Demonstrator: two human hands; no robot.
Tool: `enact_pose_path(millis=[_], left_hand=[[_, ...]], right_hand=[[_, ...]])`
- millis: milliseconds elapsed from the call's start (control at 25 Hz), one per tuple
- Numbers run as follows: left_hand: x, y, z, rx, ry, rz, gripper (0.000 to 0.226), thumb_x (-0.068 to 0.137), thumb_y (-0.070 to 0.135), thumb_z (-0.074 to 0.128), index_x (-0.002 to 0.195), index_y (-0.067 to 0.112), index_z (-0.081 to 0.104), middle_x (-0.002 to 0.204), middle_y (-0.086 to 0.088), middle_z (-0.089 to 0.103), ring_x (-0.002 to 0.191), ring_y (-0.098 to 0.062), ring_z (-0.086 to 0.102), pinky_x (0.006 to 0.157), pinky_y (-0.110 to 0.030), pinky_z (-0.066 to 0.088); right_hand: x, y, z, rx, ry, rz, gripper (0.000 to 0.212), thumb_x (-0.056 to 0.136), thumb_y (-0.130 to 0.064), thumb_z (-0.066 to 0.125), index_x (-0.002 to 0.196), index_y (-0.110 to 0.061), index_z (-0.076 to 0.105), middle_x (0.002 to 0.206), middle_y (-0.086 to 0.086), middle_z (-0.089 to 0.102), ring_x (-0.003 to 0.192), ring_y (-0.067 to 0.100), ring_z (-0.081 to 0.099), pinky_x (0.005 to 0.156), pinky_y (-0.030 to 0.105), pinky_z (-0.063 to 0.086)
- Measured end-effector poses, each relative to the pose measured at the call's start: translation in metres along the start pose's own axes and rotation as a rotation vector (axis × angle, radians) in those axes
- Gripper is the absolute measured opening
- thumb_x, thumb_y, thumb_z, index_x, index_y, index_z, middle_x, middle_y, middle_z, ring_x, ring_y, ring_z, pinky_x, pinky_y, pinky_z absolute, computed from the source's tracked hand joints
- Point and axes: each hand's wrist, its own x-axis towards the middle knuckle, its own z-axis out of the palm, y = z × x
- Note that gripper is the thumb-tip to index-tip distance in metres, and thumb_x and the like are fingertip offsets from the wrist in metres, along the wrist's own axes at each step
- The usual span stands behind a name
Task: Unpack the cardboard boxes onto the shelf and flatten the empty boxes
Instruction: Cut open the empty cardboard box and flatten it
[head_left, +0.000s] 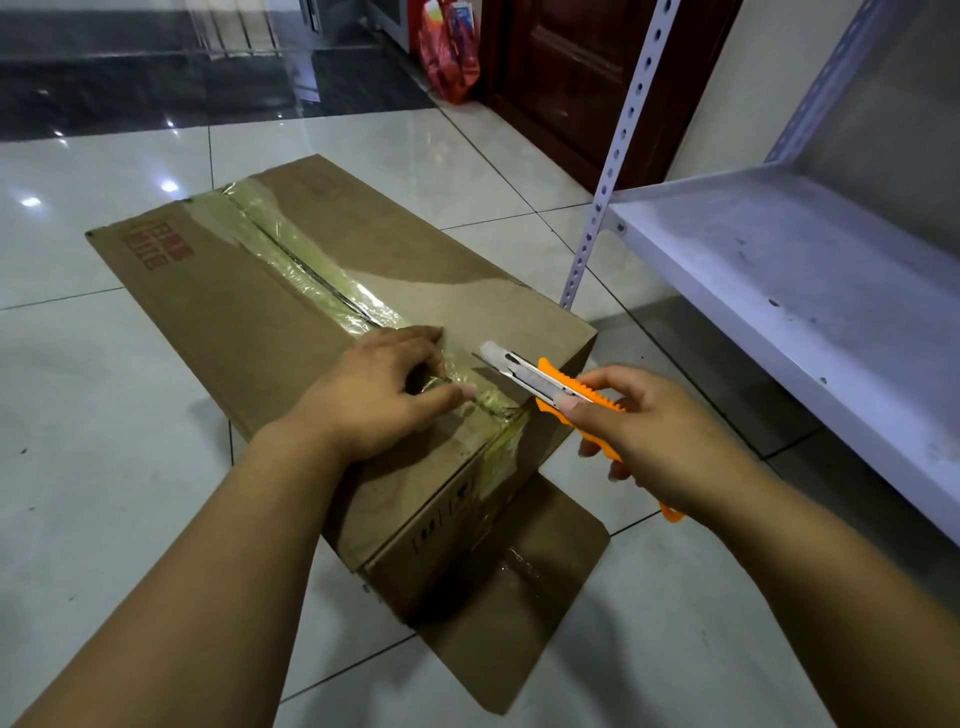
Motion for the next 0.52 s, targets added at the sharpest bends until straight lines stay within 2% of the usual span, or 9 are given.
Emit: enact_pose_path(millis=[80, 120, 200, 320, 400, 520], left_hand=[[0.002, -0.004, 0.000, -0.043, 0.016, 0.018, 0.048, 0.073, 0.058, 0.036, 0.098, 0.026, 0.063, 0.148, 0.008, 0.040, 0.134, -0.017, 0.034, 0.109, -0.034, 0.029], [0.004, -0.006, 0.001, -0.073, 0.024, 0.019, 0.043, 0.076, 0.048, 0.037, 0.099, 0.024, 0.065, 0.148, 0.006, 0.042, 0.134, -0.017, 0.035, 0.109, -0.033, 0.029], [0.006, -0.008, 0.002, -0.114, 0.047, 0.032, 0.041, 0.080, 0.035, 0.036, 0.101, 0.019, 0.068, 0.146, 0.003, 0.045, 0.133, -0.017, 0.038, 0.107, -0.030, 0.029], [0.007, -0.009, 0.003, -0.110, 0.072, 0.053, 0.045, 0.084, 0.034, 0.034, 0.103, 0.014, 0.069, 0.143, 0.001, 0.048, 0.130, -0.018, 0.041, 0.102, -0.024, 0.028], [0.007, -0.008, 0.003, -0.104, 0.078, 0.041, 0.047, 0.085, 0.035, 0.033, 0.105, 0.013, 0.069, 0.143, 0.002, 0.048, 0.130, -0.018, 0.040, 0.100, -0.022, 0.027], [0.007, -0.007, 0.004, -0.088, 0.085, 0.033, 0.048, 0.085, 0.036, 0.032, 0.106, 0.014, 0.069, 0.142, 0.002, 0.049, 0.129, -0.020, 0.041, 0.104, -0.027, 0.029]], right_hand=[[-0.002, -0.004, 0.000, -0.071, 0.012, -0.030, 0.012, 0.084, -0.052, 0.058, 0.084, -0.040, 0.061, 0.081, -0.004, 0.067, 0.073, 0.017, 0.067, 0.066, 0.042, 0.060], [-0.003, -0.006, 0.000, -0.109, -0.001, -0.034, 0.012, 0.084, -0.053, 0.058, 0.084, -0.041, 0.061, 0.082, -0.005, 0.067, 0.076, 0.018, 0.067, 0.071, 0.046, 0.059], [-0.003, -0.012, 0.001, -0.214, -0.032, -0.037, 0.017, 0.086, -0.055, 0.055, 0.095, -0.041, 0.062, 0.086, -0.009, 0.065, 0.082, 0.016, 0.065, 0.076, 0.047, 0.057], [-0.005, -0.021, 0.001, -0.374, -0.041, -0.044, 0.032, 0.091, -0.054, 0.051, 0.115, -0.037, 0.061, 0.089, -0.010, 0.063, 0.086, 0.014, 0.062, 0.079, 0.044, 0.057], [-0.007, -0.026, 0.001, -0.459, -0.037, -0.066, 0.033, 0.093, -0.053, 0.049, 0.117, -0.034, 0.061, 0.092, -0.008, 0.064, 0.085, 0.014, 0.061, 0.079, 0.042, 0.057], [-0.007, -0.033, 0.005, -0.591, -0.023, -0.069, 0.035, 0.094, -0.055, 0.045, 0.113, -0.030, 0.062, 0.095, -0.005, 0.064, 0.086, 0.015, 0.060, 0.079, 0.042, 0.056]])
